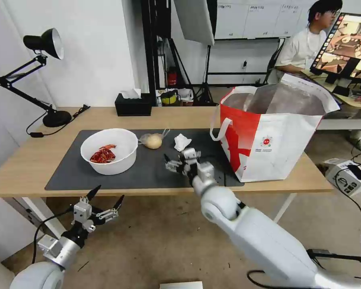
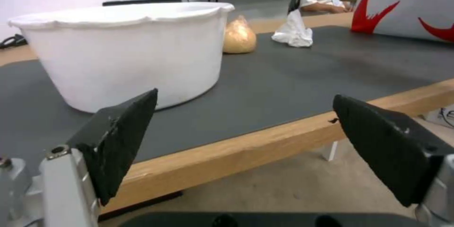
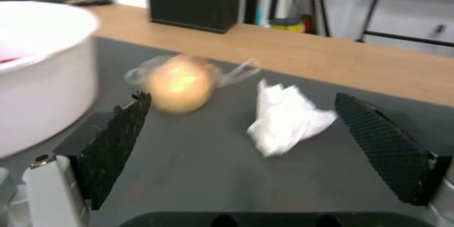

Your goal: Pick up the trash from the table and place it into the takeout bag.

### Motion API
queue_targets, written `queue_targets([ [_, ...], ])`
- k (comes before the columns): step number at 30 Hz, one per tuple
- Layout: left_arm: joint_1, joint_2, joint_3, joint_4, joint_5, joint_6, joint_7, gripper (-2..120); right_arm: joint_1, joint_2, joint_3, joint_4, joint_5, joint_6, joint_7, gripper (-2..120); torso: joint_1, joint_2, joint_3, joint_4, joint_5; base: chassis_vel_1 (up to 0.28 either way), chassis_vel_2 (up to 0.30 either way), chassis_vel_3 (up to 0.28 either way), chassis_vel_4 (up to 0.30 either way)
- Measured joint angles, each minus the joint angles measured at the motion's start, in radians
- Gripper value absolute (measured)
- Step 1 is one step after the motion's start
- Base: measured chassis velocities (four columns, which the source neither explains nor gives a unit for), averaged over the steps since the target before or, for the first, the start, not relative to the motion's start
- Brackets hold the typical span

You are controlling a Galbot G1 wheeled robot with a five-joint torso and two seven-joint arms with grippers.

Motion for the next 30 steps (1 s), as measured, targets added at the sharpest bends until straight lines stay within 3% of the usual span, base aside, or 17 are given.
queue_targets([
  [7, 0.002, -0.019, 0.005, -0.011, 0.015, -0.001, -0.015, 100, 0.113, 0.08, -0.017, -0.147, 0.043, -0.09, 0.084, 100, 0.0, 0.0, 0.0, 0.0, 0.0, 0.0, 0.0, 0.0, 0.0],
  [30, 0.023, -0.028, 0.0, -0.036, 0.023, -0.003, -0.028, 100, 0.207, 0.218, -0.009, -0.472, 0.035, -0.09, 0.059, 100, 0.0, 0.0, 0.0, -0.0001, 0.0001, 0.0, 0.0, 0.0, 0.0],
])
